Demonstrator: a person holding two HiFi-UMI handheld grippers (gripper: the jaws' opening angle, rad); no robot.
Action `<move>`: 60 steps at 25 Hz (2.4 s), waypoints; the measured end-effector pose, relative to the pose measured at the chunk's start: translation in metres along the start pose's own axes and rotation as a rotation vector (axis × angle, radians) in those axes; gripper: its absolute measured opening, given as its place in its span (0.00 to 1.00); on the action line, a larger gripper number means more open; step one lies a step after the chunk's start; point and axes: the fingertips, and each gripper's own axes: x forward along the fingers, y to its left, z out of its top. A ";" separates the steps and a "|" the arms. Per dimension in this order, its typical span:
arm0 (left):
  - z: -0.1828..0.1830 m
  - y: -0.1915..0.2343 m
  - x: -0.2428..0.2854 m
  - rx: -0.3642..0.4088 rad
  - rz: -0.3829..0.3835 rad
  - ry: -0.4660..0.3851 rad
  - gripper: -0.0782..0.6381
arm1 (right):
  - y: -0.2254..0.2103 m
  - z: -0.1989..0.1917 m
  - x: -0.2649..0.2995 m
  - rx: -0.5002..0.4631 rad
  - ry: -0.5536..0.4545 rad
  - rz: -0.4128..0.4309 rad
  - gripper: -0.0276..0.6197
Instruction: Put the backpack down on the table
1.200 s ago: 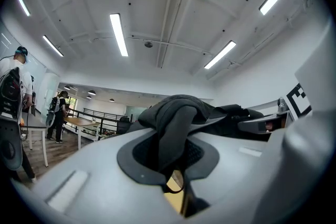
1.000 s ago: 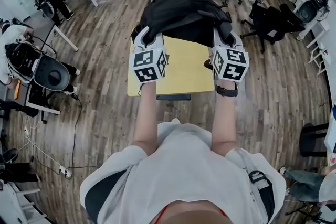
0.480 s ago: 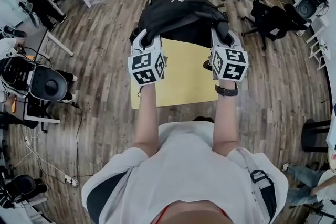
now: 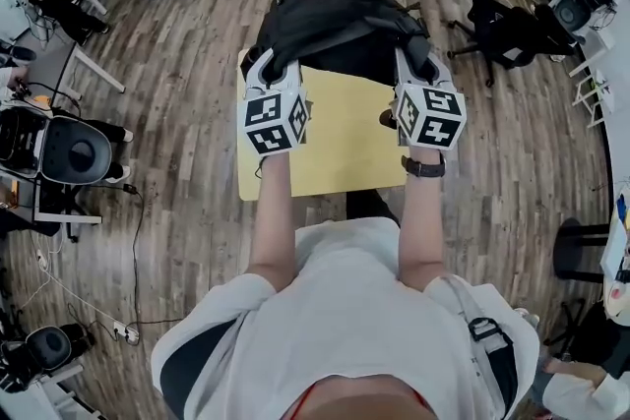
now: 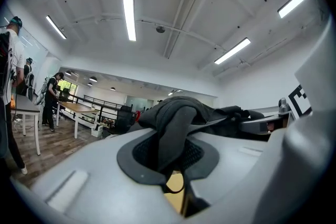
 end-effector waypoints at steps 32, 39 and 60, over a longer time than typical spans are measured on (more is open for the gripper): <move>-0.090 0.023 0.102 -0.067 0.090 0.185 0.18 | -0.046 -0.079 0.122 0.045 0.189 0.084 0.19; -0.112 0.034 0.128 -0.084 0.113 0.237 0.18 | -0.053 -0.102 0.154 0.069 0.236 0.105 0.19; -0.206 0.046 0.185 -0.126 0.149 0.424 0.18 | -0.081 -0.196 0.218 0.138 0.397 0.135 0.19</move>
